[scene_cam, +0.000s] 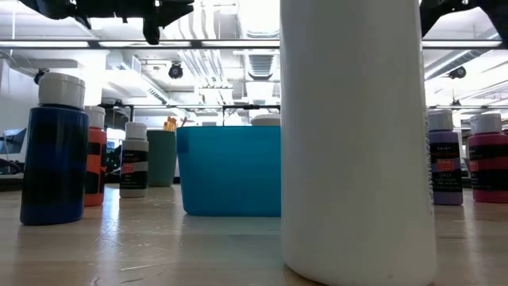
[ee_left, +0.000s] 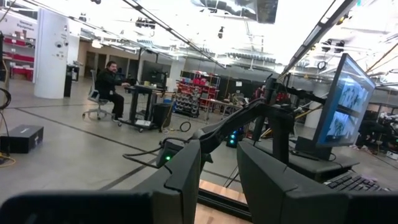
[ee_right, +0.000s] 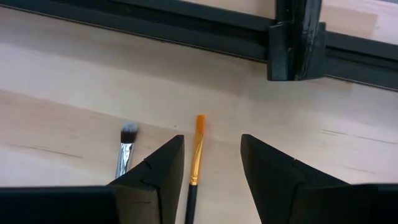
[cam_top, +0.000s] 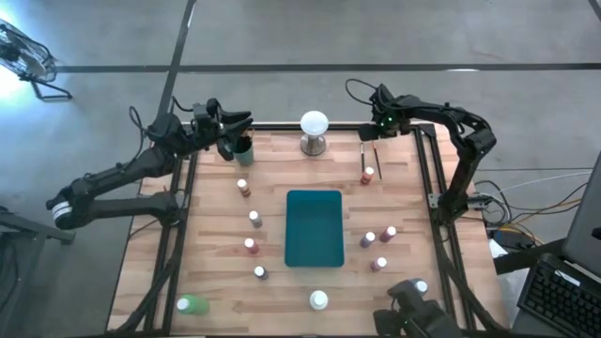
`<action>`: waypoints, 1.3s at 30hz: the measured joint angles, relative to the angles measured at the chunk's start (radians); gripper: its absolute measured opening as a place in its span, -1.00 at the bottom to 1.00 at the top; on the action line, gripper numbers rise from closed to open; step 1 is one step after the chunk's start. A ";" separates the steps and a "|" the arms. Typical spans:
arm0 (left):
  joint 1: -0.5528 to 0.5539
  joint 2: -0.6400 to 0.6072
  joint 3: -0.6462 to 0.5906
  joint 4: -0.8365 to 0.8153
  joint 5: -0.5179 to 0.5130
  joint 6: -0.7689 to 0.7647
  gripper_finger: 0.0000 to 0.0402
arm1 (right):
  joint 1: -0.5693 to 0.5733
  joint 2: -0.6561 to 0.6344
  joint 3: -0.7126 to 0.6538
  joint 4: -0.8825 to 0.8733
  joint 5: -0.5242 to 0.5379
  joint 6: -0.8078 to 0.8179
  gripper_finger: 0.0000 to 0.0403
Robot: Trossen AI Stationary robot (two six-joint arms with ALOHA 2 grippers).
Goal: Pick & Place Paint Supplies
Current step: Put the yellow paint brush into the green cup
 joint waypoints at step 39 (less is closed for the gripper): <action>-0.001 0.000 0.000 -0.001 0.000 -0.017 -0.44 | 0.042 0.065 0.033 0.008 0.033 0.014 -0.39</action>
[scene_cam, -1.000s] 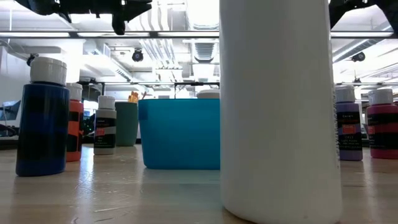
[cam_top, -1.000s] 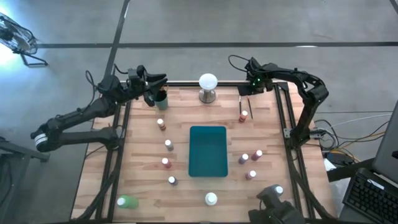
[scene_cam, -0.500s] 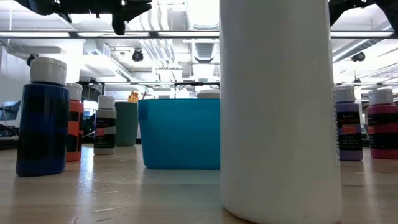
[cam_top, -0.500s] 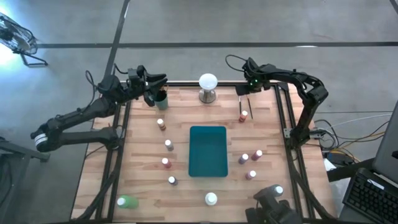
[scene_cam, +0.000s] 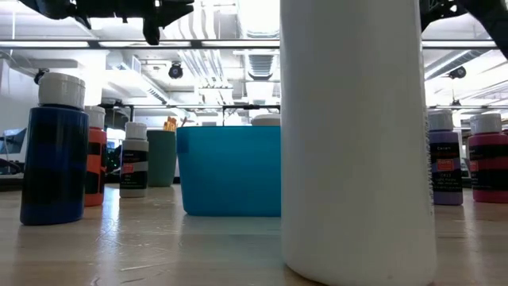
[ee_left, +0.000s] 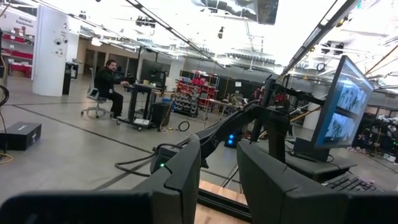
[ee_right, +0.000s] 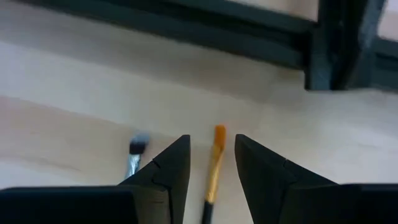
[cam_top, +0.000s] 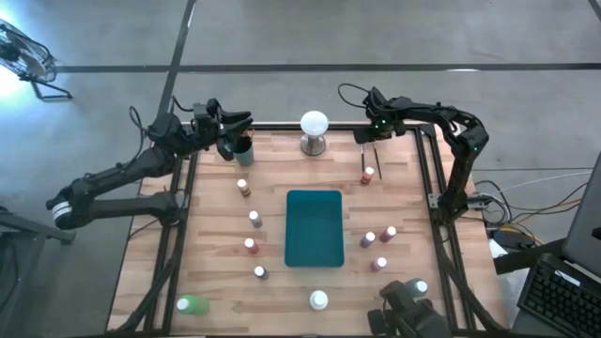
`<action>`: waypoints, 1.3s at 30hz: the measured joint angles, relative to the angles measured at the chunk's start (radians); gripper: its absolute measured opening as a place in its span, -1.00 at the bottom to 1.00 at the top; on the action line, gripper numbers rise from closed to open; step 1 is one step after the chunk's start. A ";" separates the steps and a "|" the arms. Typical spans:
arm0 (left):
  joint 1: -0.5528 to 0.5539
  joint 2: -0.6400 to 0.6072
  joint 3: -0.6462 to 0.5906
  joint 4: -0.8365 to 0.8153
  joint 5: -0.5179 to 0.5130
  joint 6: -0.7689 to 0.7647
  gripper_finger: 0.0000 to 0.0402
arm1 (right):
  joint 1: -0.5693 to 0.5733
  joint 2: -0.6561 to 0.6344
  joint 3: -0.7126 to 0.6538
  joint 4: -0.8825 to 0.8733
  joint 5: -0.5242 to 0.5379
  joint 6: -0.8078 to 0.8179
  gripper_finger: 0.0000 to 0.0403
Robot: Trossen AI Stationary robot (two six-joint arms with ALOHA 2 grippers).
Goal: Pick & Place Paint Supplies
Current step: Put the yellow paint brush into the green cup
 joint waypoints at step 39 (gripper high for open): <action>0.000 0.000 -0.001 -0.025 0.005 -0.020 -0.44 | -0.018 0.039 0.049 -0.082 0.019 -0.139 -0.96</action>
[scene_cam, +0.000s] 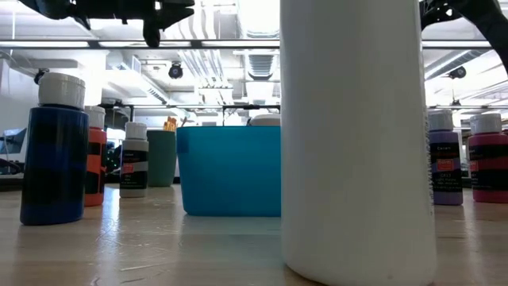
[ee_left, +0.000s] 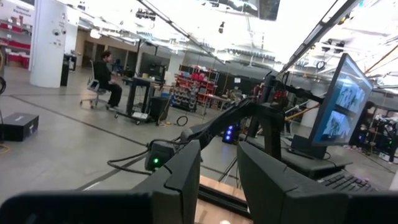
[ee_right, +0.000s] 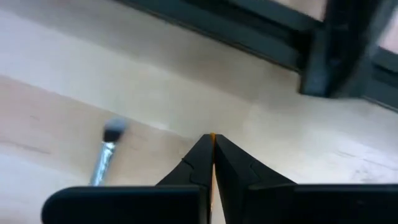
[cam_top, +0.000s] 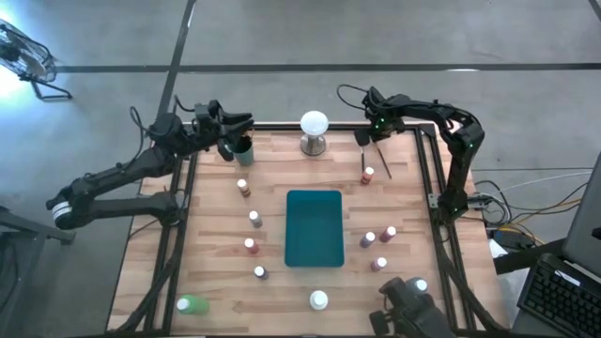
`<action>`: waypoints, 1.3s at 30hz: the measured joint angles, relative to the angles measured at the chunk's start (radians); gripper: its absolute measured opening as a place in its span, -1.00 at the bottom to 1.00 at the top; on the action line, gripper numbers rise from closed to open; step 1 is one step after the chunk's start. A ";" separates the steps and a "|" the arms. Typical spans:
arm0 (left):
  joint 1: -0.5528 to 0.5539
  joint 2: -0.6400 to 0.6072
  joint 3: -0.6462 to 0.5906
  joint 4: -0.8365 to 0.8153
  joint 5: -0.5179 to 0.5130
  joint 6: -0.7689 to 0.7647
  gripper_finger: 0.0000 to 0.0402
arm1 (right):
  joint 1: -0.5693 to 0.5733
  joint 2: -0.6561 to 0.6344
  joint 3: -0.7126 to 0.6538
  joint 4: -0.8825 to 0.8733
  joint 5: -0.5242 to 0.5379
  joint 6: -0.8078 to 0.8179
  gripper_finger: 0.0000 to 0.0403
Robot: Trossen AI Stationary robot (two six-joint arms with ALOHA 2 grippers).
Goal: Pick & Place Paint Supplies
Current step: Put the yellow paint brush into the green cup
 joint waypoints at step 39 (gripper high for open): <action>-0.192 0.442 0.079 0.358 0.050 0.027 -0.44 | 0.551 -0.868 -0.002 0.534 -0.180 -0.217 -0.96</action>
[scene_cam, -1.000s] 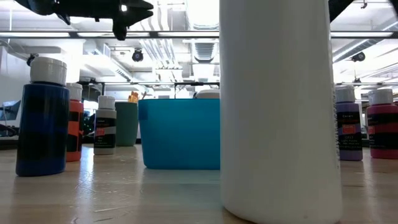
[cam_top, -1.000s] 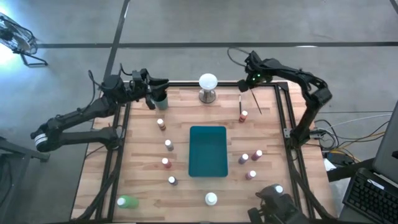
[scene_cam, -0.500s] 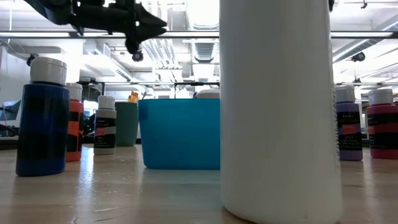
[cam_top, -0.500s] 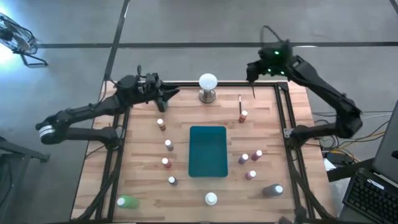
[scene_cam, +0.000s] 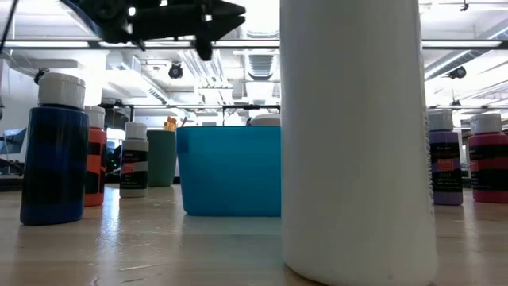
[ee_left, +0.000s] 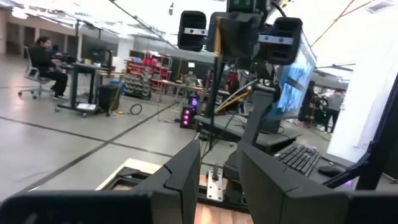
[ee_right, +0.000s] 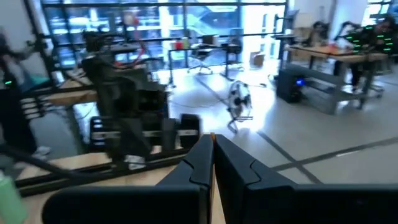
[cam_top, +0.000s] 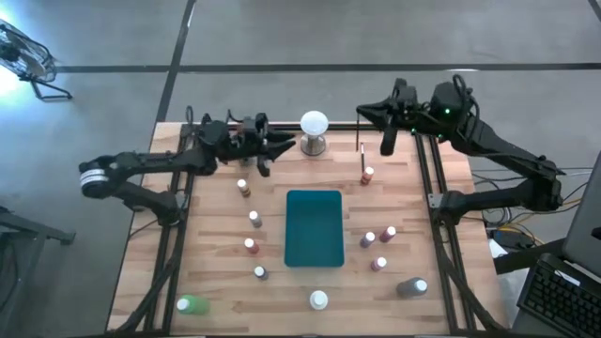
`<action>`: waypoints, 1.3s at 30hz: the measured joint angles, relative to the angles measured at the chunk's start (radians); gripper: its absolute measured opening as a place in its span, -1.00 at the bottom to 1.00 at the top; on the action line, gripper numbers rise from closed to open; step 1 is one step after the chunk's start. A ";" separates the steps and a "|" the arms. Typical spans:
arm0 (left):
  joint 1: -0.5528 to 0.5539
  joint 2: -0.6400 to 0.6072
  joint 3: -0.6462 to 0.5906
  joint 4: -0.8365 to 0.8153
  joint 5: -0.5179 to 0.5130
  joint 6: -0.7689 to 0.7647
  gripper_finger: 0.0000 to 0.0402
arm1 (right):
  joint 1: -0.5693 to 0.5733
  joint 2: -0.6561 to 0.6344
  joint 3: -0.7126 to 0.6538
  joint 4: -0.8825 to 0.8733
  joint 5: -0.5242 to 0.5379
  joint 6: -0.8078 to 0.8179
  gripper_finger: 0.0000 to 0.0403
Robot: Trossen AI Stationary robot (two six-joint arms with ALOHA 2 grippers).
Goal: Pick & Place Paint Supplies
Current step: Put the yellow paint brush into the green cup
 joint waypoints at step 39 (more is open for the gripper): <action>-0.077 0.371 0.447 -0.093 0.056 0.083 -0.11 | 0.099 0.055 -0.008 0.083 0.023 -0.003 -0.96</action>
